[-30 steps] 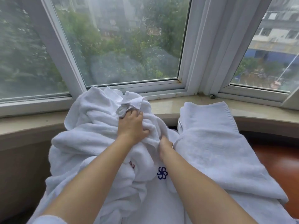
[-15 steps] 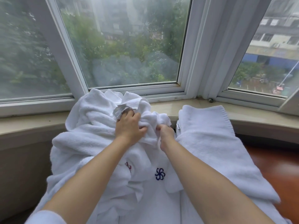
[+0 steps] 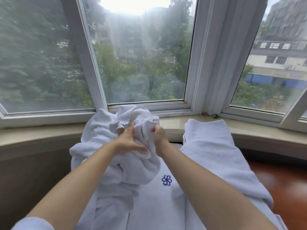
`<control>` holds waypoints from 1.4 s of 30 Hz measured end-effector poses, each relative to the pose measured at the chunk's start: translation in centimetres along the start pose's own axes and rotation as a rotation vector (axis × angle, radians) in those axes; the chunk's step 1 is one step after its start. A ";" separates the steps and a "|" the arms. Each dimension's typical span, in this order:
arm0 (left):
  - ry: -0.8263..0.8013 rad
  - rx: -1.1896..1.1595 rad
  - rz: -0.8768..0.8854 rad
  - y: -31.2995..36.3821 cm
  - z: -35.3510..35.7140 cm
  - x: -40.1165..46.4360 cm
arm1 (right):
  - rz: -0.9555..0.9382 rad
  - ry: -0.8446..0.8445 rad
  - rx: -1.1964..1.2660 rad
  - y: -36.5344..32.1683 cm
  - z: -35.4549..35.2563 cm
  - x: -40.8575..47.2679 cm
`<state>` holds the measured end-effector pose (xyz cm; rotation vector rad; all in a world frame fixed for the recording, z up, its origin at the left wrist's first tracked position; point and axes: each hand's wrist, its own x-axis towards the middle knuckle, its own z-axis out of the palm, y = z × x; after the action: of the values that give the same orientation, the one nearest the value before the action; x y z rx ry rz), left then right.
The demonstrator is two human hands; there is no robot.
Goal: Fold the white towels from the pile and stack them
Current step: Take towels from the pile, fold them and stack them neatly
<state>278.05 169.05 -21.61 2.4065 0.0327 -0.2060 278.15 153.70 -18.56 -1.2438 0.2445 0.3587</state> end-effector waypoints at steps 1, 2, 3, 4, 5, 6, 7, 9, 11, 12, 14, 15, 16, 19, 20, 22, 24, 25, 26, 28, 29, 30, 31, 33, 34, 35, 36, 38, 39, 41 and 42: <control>-0.003 0.027 -0.005 -0.4 0.6 -0.3 | 0.001 -0.013 -0.041 0.4 0.0 0.2; 0.016 0.039 0.006 -0.7 1.1 -0.4 | 0.002 -0.026 -0.078 0.5 -0.1 0.0; 0.038 0.018 0.016 -0.8 1.4 -0.4 | 0.005 -0.048 -0.117 0.6 -0.3 0.2; 0.048 -0.037 0.018 -0.7 1.5 -0.2 | 0.008 -0.081 -0.151 0.6 -0.6 0.4; 0.040 -0.115 0.004 -0.5 1.2 0.1 | 0.005 -0.117 -0.163 0.8 -0.9 0.7; 0.016 -0.204 -0.015 -0.3 0.9 0.5 | 0.004 -0.140 -0.164 0.8 -1.1 0.9; -0.011 -0.295 -0.035 0.0 0.5 0.9 | 0.003 -0.143 -0.188 1.0 -1.2 1.1; -0.039 -0.425 -0.038 0.2 -0.1 1.6 | -0.027 -0.107 -0.348 1.6 -1.4 1.5; -0.041 -0.454 -0.005 0.6 -0.3 1.9 | -0.118 -0.076 -0.447 2.4 -1.6 2.2; -0.039 -0.456 -0.001 0.6 -0.3 2.2 | -0.146 -0.066 -0.445 2.9 -1.8 2.5; -0.038 -0.452 -0.033 0.5 -0.5 2.6 | -0.158 -0.093 -0.403 3.6 -1.8 3.0; -0.035 -0.437 -0.065 0.4 -0.7 2.9 | -0.161 -0.114 -0.387 3.8 -1.8 3.3; -0.021 -0.409 -0.109 0.2 -1.1 3.2 | -0.162 -0.135 -0.382 4.1 -1.6 3.6; 0.052 -0.247 -0.211 0.1 -1.8 4.4 | -0.166 -0.160 -0.399 4.3 -1.0 4.4; 0.075 -0.208 -0.220 0.1 -1.8 4.9 | -0.168 -0.163 -0.407 4.4 -0.8 4.7; 0.136 -0.137 -0.236 0.1 -1.7 5.8 | -0.170 -0.174 -0.432 4.5 -0.3 5.1; 0.224 -0.037 -0.243 -0.1 -1.4 6.4 | -0.172 -0.172 -0.477 4.7 0.1 5.4; 0.273 0.001 -0.232 -0.3 -1.3 6.6 | -0.168 -0.167 -0.486 4.9 0.2 5.5; 0.310 0.012 -0.223 -0.6 -1.1 6.7 | -0.160 -0.161 -0.482 5.1 0.1 5.5; 0.336 -0.007 -0.215 -1.0 -0.4 6.8 | -0.141 -0.130 -0.436 5.5 -0.3 5.4; 0.334 -0.021 -0.211 -1.1 -0.1 6.9 | -0.131 -0.093 -0.394 5.7 -0.6 5.3; 0.331 -0.040 -0.210 -1.2 0.2 6.9 | -0.122 -0.038 -0.344 5.9 -1.1 5.1; 0.335 -0.067 -0.212 -1.3 0.4 7.0 | -0.114 0.029 -0.302 6.1 -1.6 4.9; 0.355 -0.156 -0.230 -2.0 0.2 7.1 | -0.094 0.172 -0.322 6.4 -2.7 4.5; 0.366 -0.205 -0.243 -2.4 0.0 7.2 | -0.075 0.245 -0.364 6.6 -3.3 4.3; 0.371 -0.240 -0.255 -2.8 -0.2 7.3 | -0.054 0.318 -0.389 6.8 -4.1 4.2; 0.368 -0.259 -0.263 -3.1 -0.3 7.3 | -0.040 0.380 -0.397 6.9 -4.8 3.9; 0.364 -0.261 -0.260 -3.1 -0.2 7.3 | -0.049 0.453 -0.451 6.7 -6.3 3.2; 0.369 -0.254 -0.255 -2.8 0.0 7.2 | -0.076 0.451 -0.541 6.4 -7.2 2.8; 0.386 -0.228 -0.244 -2.1 0.6 6.8 | -0.148 0.360 -0.908 5.8 -9.1 2.2; 0.394 -0.209 -0.235 -1.7 0.9 6.5 | -0.157 0.274 -1.168 5.5 -10.0 1.7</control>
<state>284.23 169.50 -24.44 2.1958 0.4938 0.1609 277.66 145.93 -27.07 -2.4555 0.1601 0.1739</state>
